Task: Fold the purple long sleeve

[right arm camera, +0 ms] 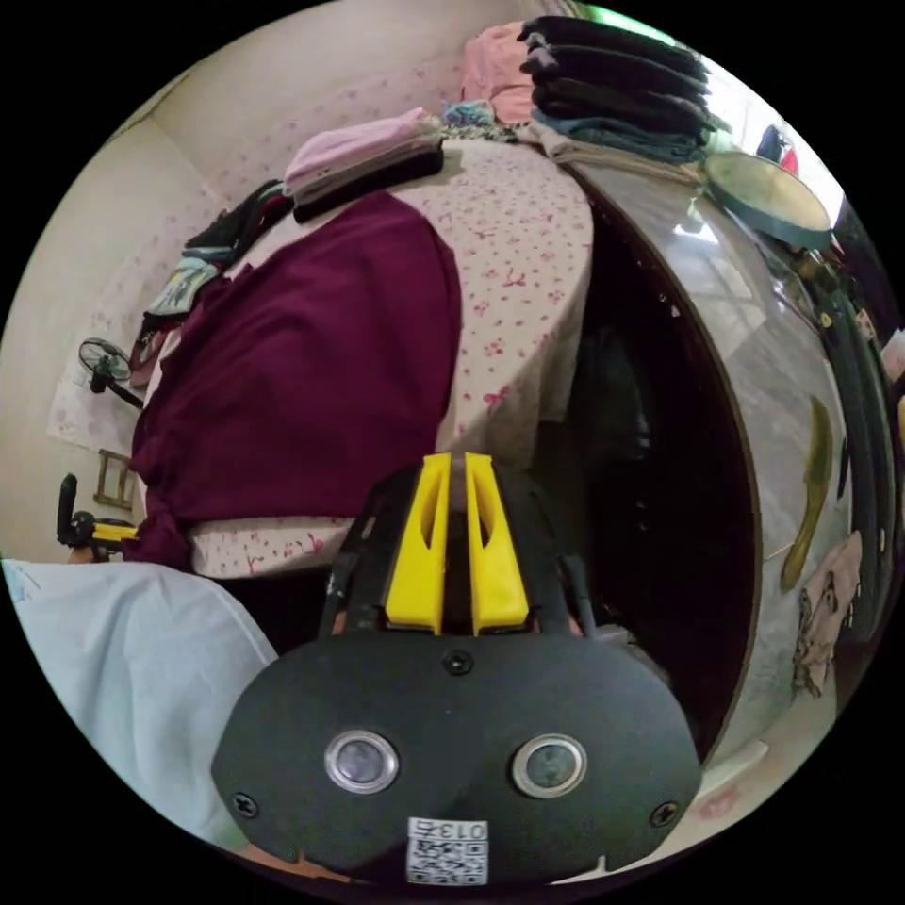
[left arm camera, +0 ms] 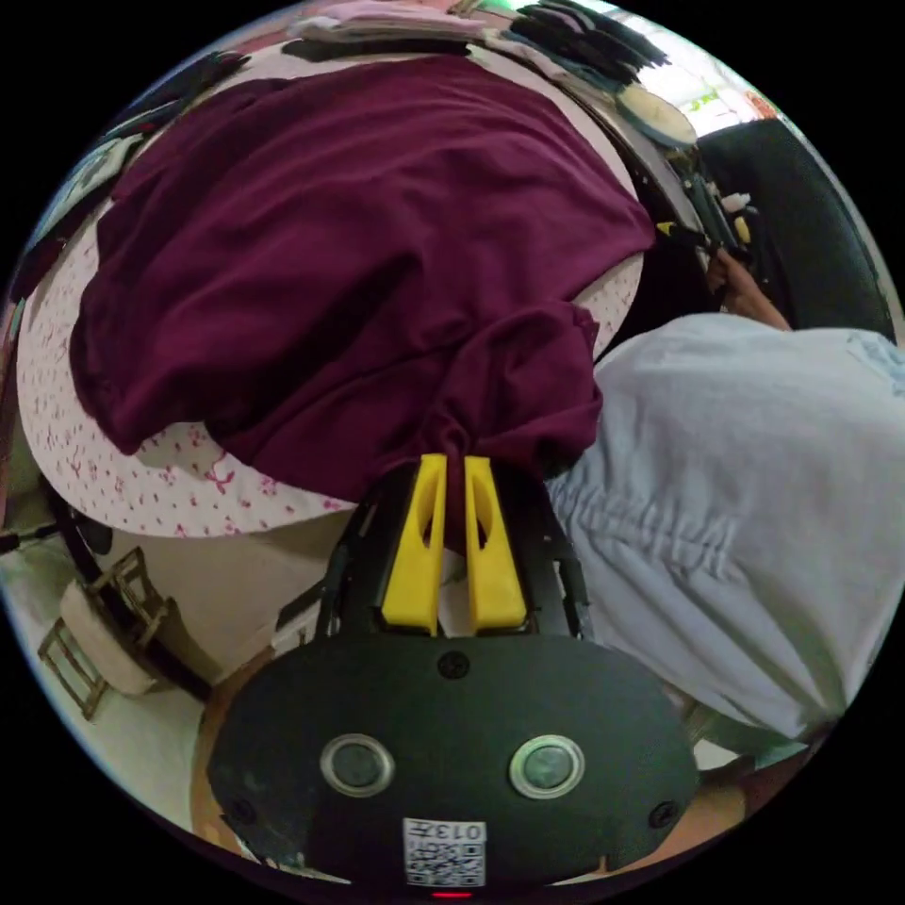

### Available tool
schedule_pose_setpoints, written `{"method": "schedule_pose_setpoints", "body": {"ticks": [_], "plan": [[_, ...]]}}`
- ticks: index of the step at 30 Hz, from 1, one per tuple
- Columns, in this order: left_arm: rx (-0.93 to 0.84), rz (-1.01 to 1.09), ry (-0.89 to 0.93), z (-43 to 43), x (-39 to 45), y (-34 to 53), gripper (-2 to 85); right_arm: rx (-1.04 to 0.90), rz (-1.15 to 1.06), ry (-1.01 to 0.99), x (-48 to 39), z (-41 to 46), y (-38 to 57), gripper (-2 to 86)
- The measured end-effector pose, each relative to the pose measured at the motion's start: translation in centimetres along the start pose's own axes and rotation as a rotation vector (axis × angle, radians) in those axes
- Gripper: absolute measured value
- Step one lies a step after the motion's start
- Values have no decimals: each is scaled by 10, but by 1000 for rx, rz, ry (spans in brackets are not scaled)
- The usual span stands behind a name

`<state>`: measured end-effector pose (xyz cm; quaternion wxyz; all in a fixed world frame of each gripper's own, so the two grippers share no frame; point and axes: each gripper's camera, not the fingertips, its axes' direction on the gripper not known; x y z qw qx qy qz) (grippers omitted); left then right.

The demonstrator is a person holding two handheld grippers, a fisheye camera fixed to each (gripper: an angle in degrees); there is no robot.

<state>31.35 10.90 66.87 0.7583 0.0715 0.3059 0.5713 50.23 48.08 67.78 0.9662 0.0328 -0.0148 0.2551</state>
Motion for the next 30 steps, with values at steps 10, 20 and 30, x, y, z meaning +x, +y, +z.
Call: {"method": "schedule_pose_setpoints", "body": {"ticks": [10, 20, 30], "plan": [[415, 117, 92, -107, 36, -79, 3, 207, -63, -46, 21, -19, -106, 79], [202, 290, 91, -25, 129, -192, 2, -5, -250, 7, 15, 46, -218, 89], [211, 232, -313, -3, 165, -227, 75, -66, -348, 36, 6, 46, -233, 39]]}}
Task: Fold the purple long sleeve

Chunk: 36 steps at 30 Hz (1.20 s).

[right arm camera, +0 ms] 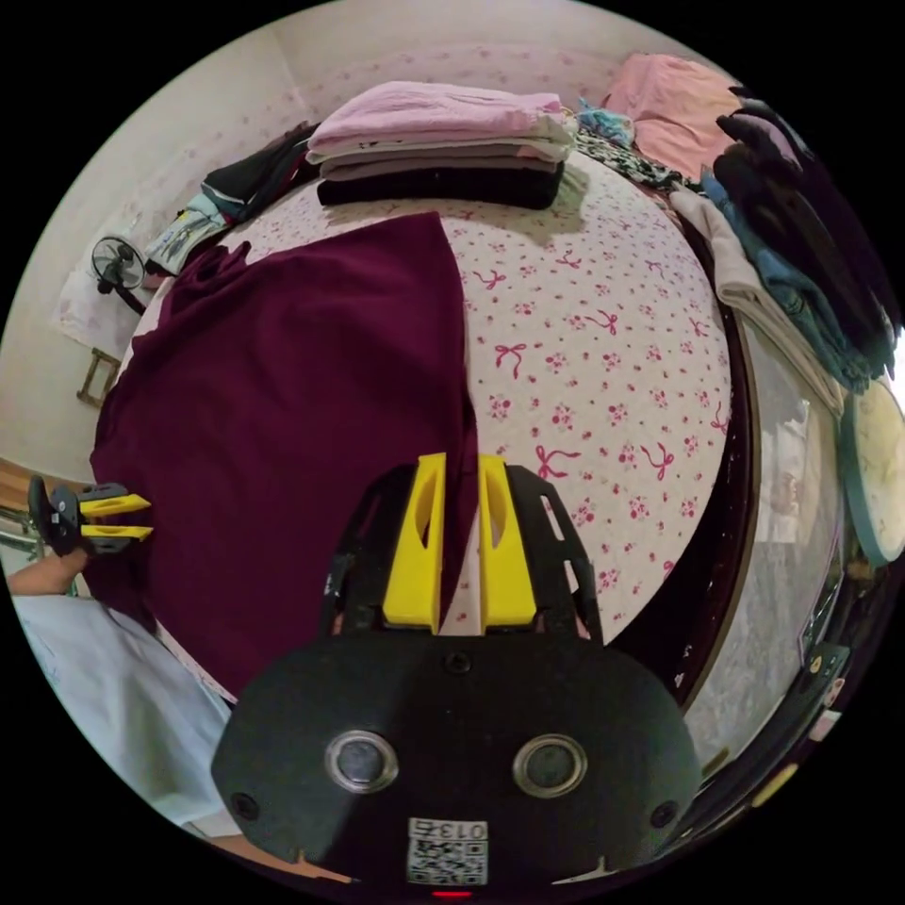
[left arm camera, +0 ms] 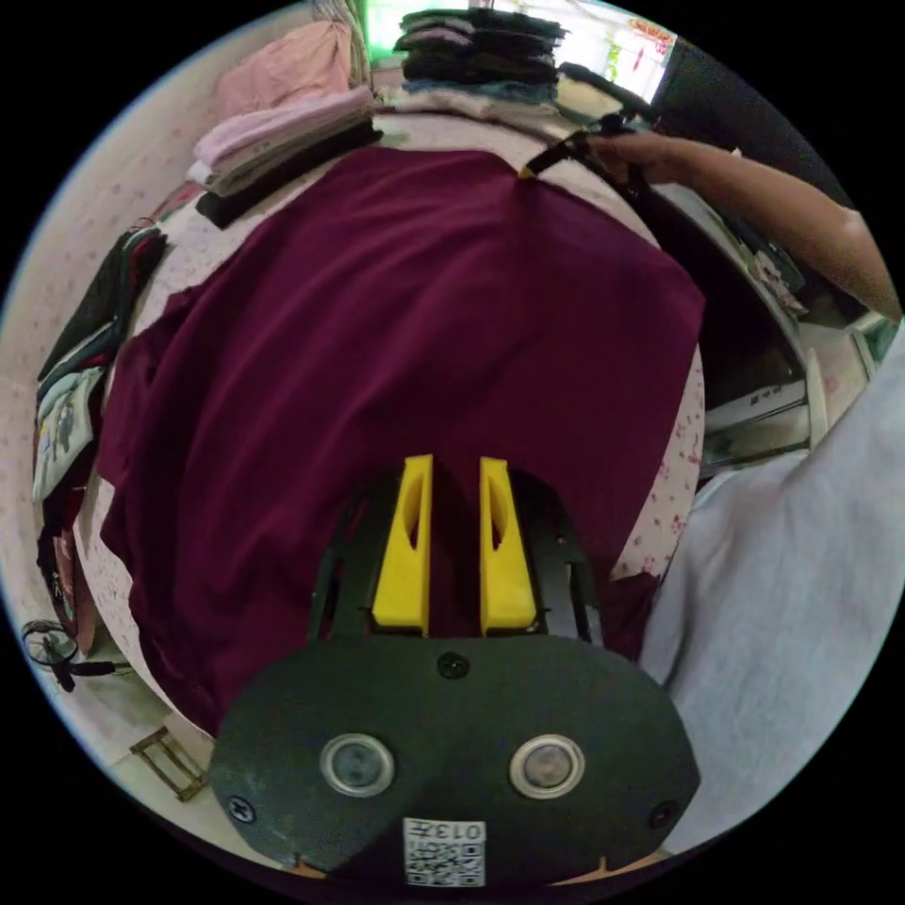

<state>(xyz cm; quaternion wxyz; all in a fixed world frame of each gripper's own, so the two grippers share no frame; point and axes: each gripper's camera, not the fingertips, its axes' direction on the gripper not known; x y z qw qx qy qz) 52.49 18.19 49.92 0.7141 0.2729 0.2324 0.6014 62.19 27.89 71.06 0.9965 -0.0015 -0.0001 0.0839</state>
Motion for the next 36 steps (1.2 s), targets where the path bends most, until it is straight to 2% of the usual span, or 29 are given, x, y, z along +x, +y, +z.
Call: {"method": "schedule_pose_setpoints", "body": {"ticks": [6, 10, 13, 18, 20, 23, 27, 31, 33, 36], "plan": [[21, -27, 18, -12, 14, -10, 41, 22, -82, 128, -18, -13, 5, 14], [13, -25, 81, -27, 27, -20, 28, 128, -186, 222, -41, -44, 23, 9], [14, 15, 93, -35, 44, -27, 42, 164, -105, 176, -35, -63, 36, 8], [-21, 22, 127, -31, 54, -36, 76, 10, 39, 99, -9, -24, 44, 16], [-20, 25, 142, -38, 55, -37, 99, 58, 136, 35, 2, -31, 54, 26], [-15, 72, 156, -50, 63, -33, 128, 161, 199, 78, 6, -62, 81, 42], [-49, 211, 123, -52, 97, -23, 135, 152, 193, 30, -5, -74, 122, 62], [-33, 261, 23, -46, 114, -18, 80, 75, 204, -52, -36, -58, 164, 73], [-35, 232, 38, -47, 108, -19, 33, 21, 203, 8, -53, -47, 178, 61], [-49, 237, 99, -46, 99, -21, 14, 18, 183, 126, -73, -40, 193, 17]]}}
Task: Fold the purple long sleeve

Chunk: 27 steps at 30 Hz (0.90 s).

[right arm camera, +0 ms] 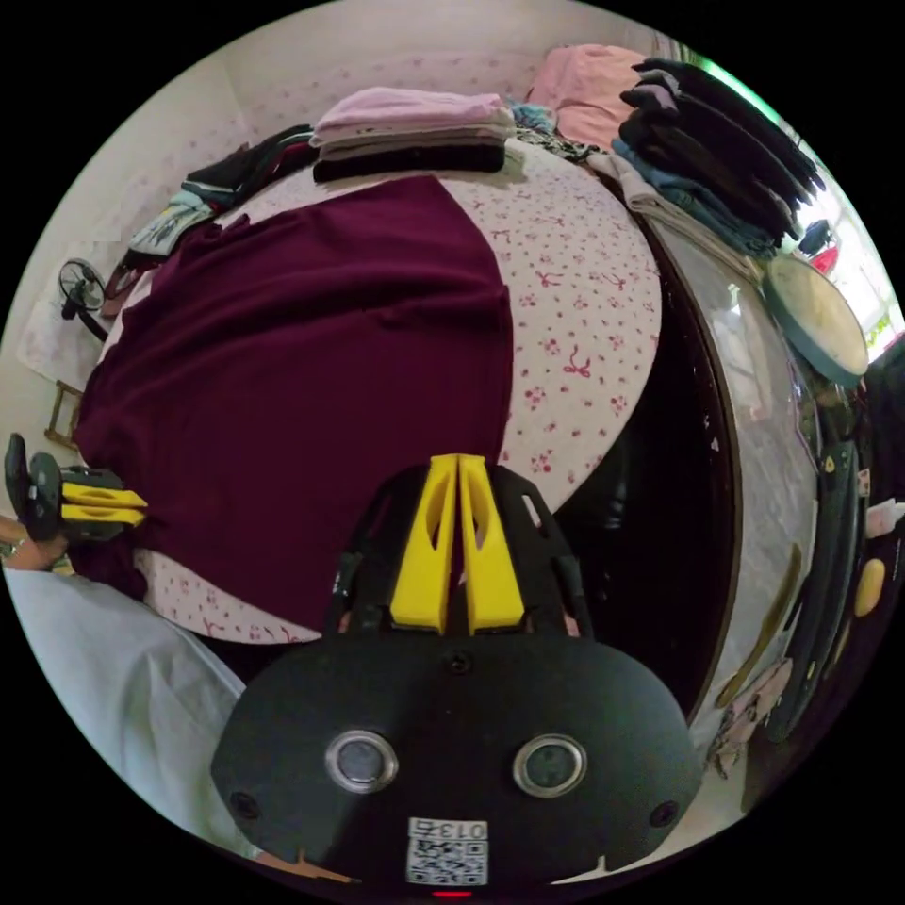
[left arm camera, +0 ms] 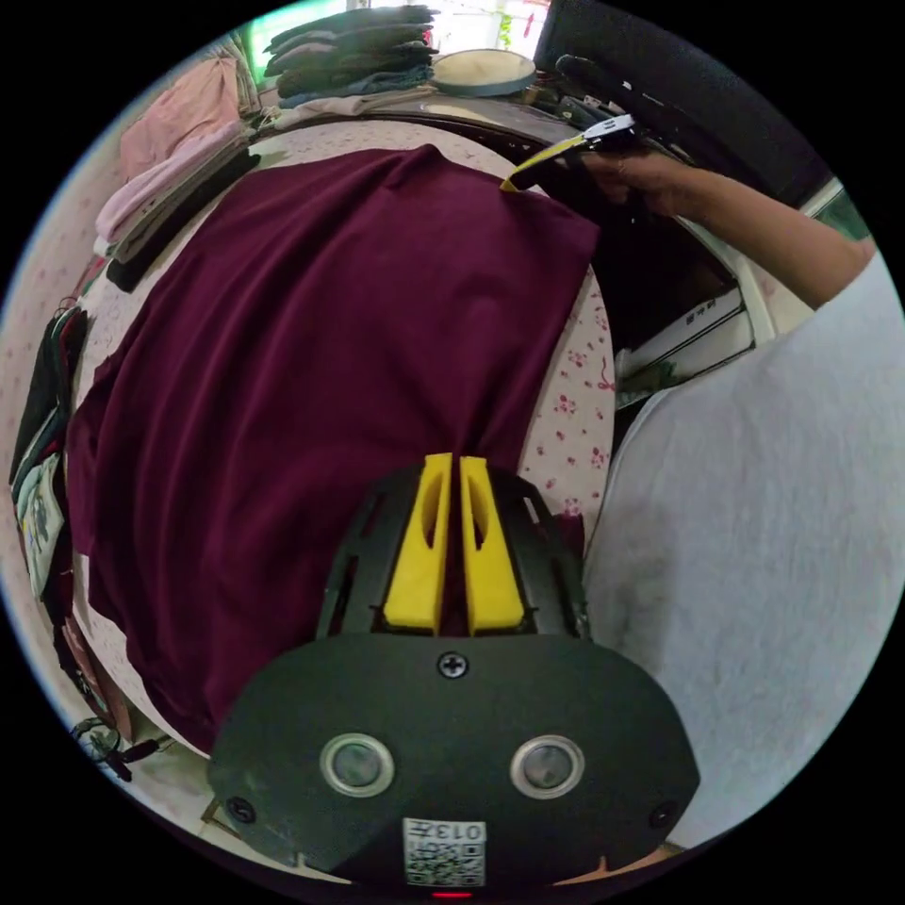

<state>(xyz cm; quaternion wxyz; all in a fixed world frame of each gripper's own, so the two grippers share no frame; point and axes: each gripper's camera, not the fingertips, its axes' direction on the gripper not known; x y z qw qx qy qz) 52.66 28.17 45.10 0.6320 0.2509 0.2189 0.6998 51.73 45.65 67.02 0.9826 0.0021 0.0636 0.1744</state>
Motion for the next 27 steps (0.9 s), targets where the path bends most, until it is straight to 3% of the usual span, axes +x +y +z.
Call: {"method": "schedule_pose_setpoints", "body": {"ticks": [6, 10, 12, 15, 17, 21, 23, 27], "plan": [[43, 23, 60, -25, 6, 10, 19, 16, -9, 54, 4, -25, 23, 4], [-30, 1, 138, 1, 13, 19, 54, -77, 69, 50, 22, -21, 54, 11], [13, 34, 85, -11, 22, 23, 61, -4, 99, 24, 23, -34, 67, 23], [126, -21, 55, -37, 17, 38, 73, 100, 126, -1, 14, -52, 88, 102], [182, -111, 19, -47, 4, 52, 75, 104, 201, -134, 12, -50, 105, 124], [139, -232, -58, -37, -20, 80, 77, 40, 196, -254, -5, -30, 127, 106], [69, -234, -65, -21, -24, 84, 80, 33, 112, -116, -27, -23, 134, 22], [19, -252, -6, 0, -23, 98, 84, -26, 30, -79, -38, -22, 138, 9]]}}
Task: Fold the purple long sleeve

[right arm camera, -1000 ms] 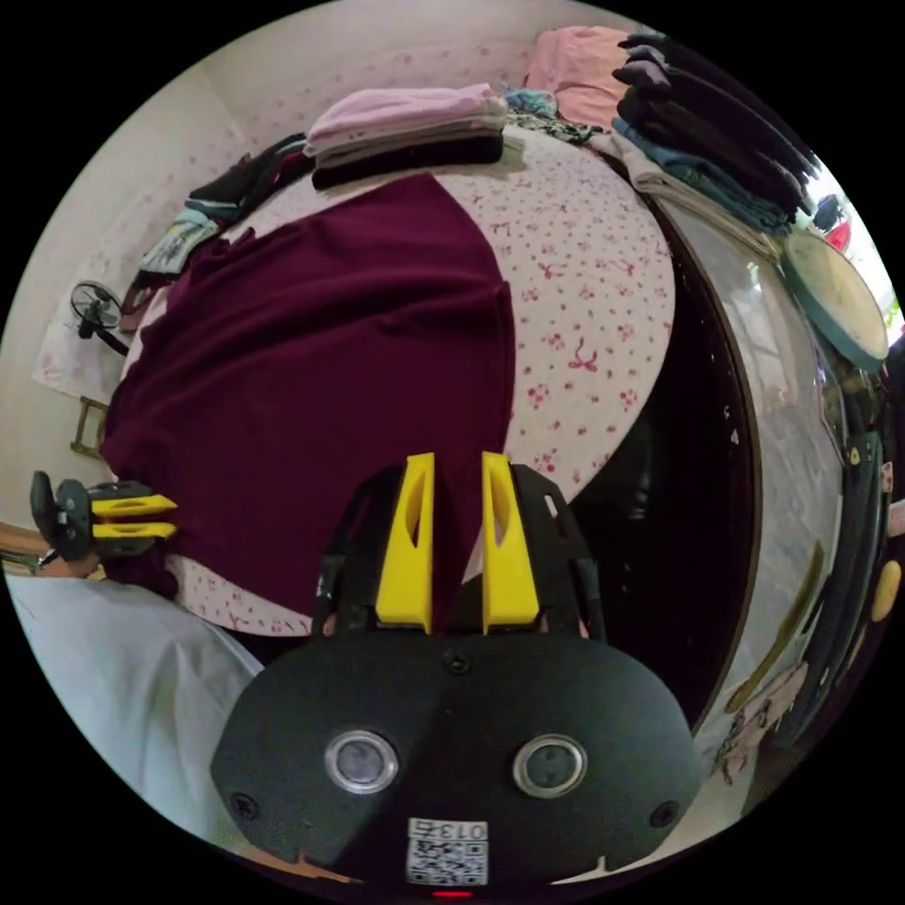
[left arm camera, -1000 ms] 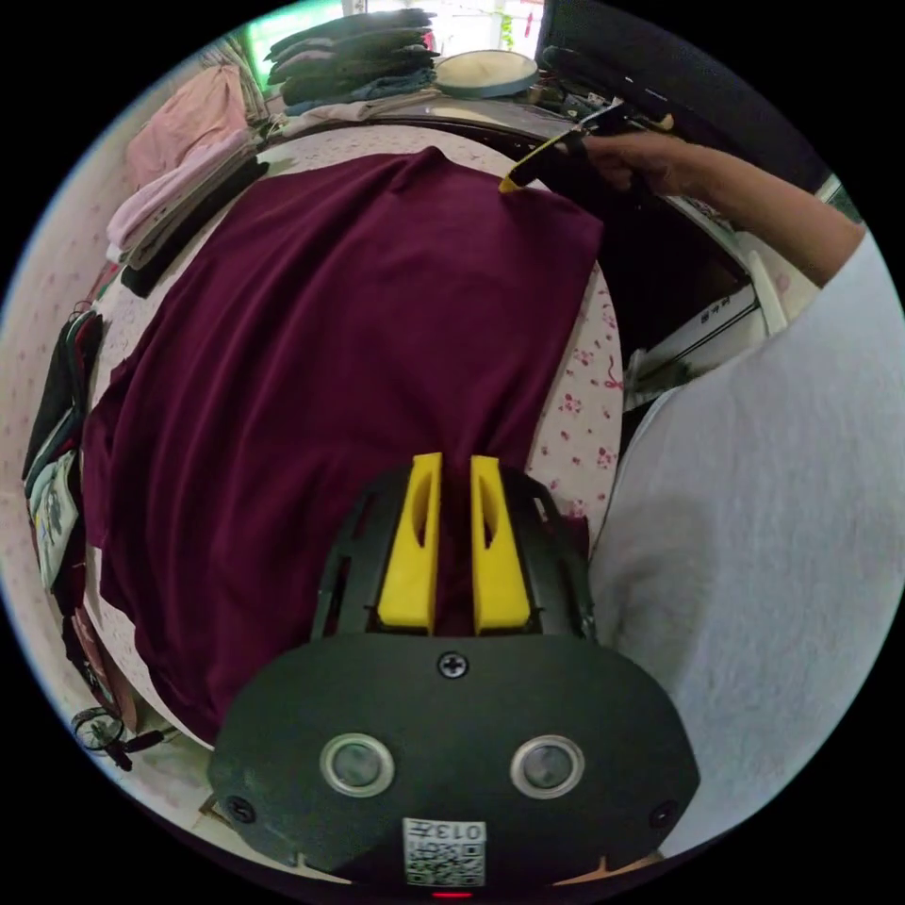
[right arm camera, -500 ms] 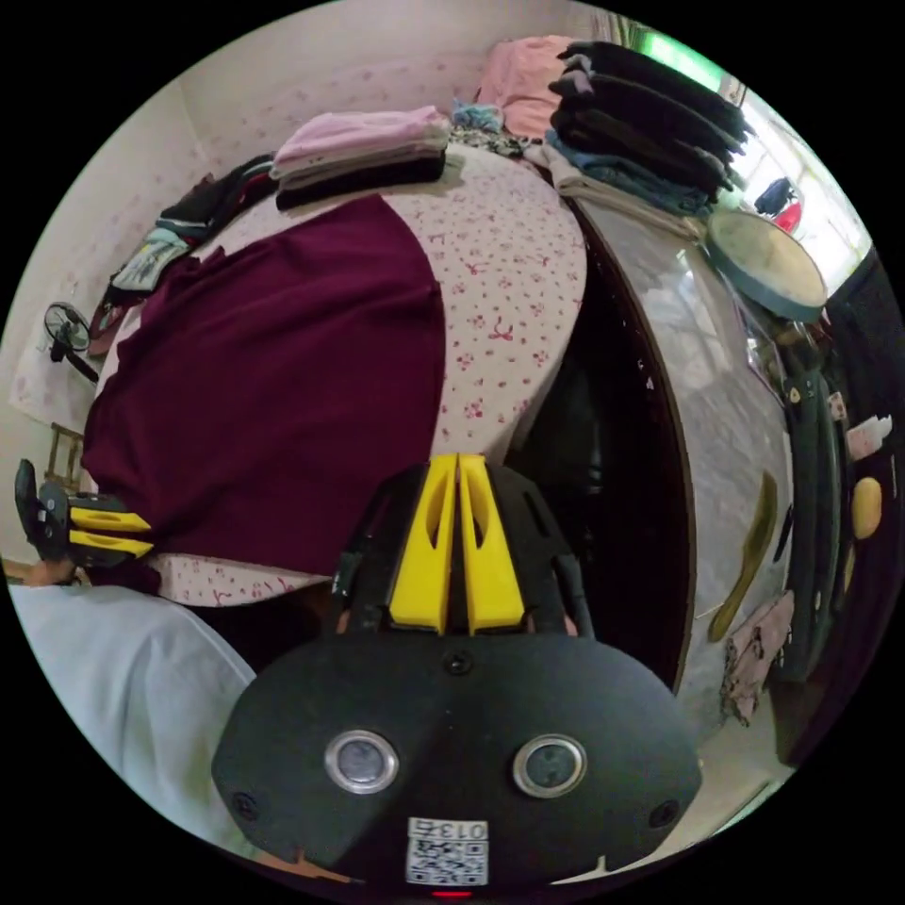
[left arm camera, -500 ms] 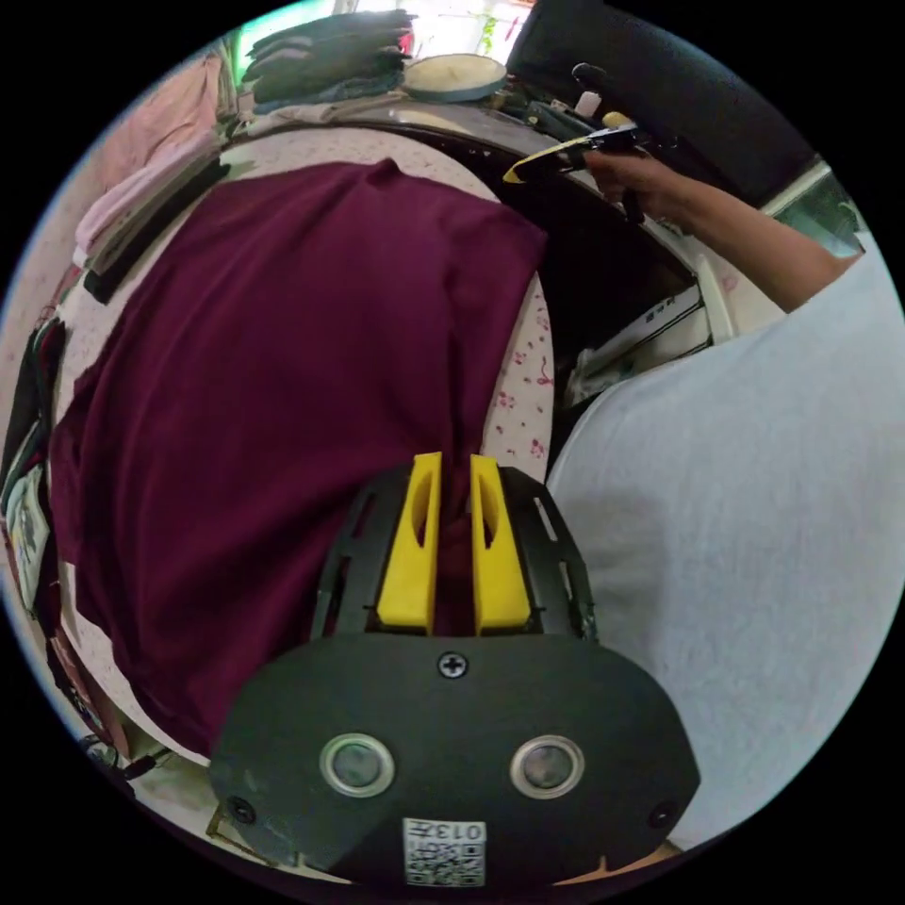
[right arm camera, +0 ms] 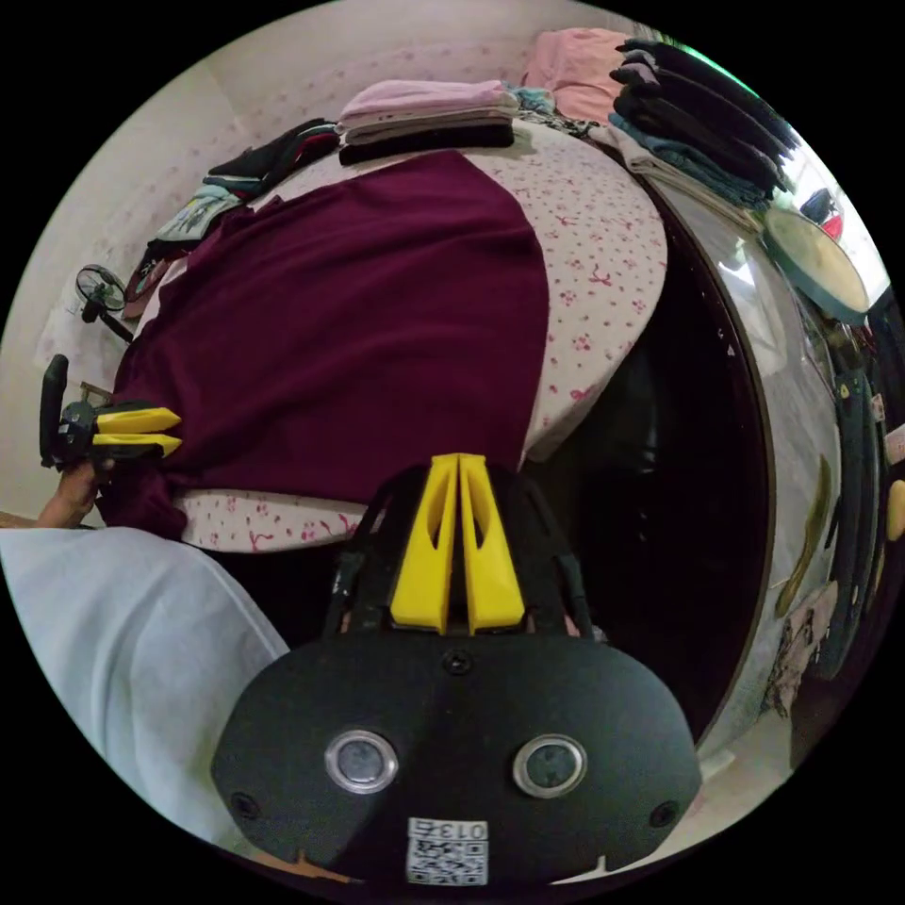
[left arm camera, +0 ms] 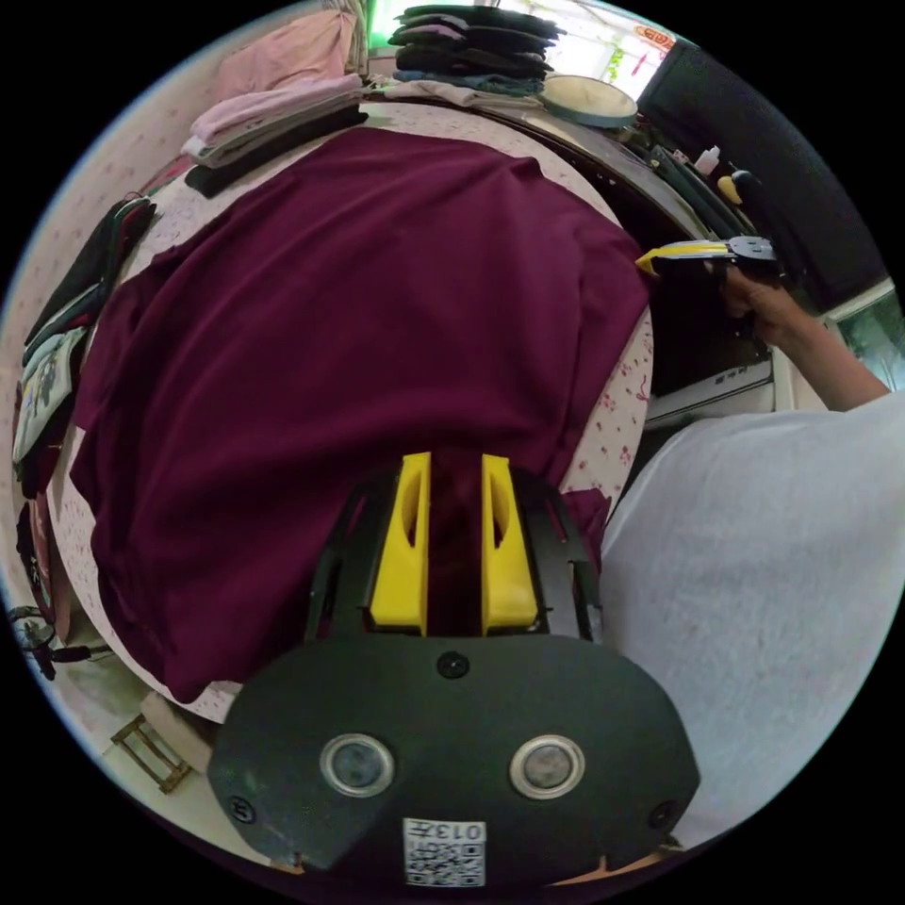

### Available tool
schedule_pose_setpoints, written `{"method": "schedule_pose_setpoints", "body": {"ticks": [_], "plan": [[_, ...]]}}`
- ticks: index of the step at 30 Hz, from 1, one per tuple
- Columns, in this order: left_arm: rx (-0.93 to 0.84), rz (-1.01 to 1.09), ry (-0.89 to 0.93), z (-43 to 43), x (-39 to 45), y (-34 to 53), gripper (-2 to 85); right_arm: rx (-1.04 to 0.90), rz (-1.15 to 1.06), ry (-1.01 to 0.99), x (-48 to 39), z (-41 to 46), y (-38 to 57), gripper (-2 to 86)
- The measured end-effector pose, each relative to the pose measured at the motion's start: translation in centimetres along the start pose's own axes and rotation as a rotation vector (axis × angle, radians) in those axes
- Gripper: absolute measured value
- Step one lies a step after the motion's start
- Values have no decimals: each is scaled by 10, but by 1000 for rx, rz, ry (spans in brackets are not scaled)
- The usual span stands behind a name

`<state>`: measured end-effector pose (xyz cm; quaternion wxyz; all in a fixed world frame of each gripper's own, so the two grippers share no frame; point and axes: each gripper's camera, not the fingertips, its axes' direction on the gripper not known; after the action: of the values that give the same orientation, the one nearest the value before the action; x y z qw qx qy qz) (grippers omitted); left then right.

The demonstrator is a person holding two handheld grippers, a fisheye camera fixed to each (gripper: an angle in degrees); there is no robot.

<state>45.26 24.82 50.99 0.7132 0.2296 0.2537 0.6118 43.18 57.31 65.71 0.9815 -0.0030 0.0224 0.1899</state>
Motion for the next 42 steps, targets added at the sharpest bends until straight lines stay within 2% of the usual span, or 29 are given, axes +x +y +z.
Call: {"method": "schedule_pose_setpoints", "body": {"ticks": [3, 6, 8, 12, 15, 17, 19, 24, 27, 30, 31, 33, 36, 39, 42], "plan": [[6, 12, -24, 0, 4, 15, 80, -13, 24, 12, 8, -7, 12, 10], [58, -13, -38, -8, 2, 34, 79, 58, 95, -31, 20, -20, 30, 28], [87, -47, -70, -18, -4, 47, 82, 124, 153, -113, 27, -27, 42, 74], [148, -216, -238, -43, -39, 92, 104, 146, 187, -158, 22, -22, 45, 125], [101, -325, -203, -36, -68, 124, 112, 112, 156, -114, 6, -11, 37, 122], [80, -351, -163, -25, -75, 138, 114, 48, 183, -58, 0, 4, 31, 80], [34, -368, -125, -7, -77, 152, 118, 45, 215, -164, 1, 8, 29, 48], [14, -328, -200, -2, -63, 167, 114, 48, 63, -67, -26, -16, 25, 29], [-11, -293, -235, 5, -58, 180, 108, 100, 61, -109, -26, -27, 28, 26], [15, -292, -224, 6, -61, 196, 87, -12, 51, -111, -29, -1, 20, 25], [-10, -279, -211, 3, -64, 200, 75, -63, 65, -79, -31, 5, 17, 22], [-16, -263, -198, -5, -68, 210, 65, -24, 94, 29, -35, -4, 14, 21], [89, -384, -247, -21, -87, 232, 72, 58, 71, 148, -52, -23, 1, 20], [108, -407, -237, -13, -102, 231, 76, 117, -99, 97, -99, -24, -25, 15], [15, -329, -190, 14, -103, 224, 70, 136, -301, 31, -164, -9, -45, 7]]}}
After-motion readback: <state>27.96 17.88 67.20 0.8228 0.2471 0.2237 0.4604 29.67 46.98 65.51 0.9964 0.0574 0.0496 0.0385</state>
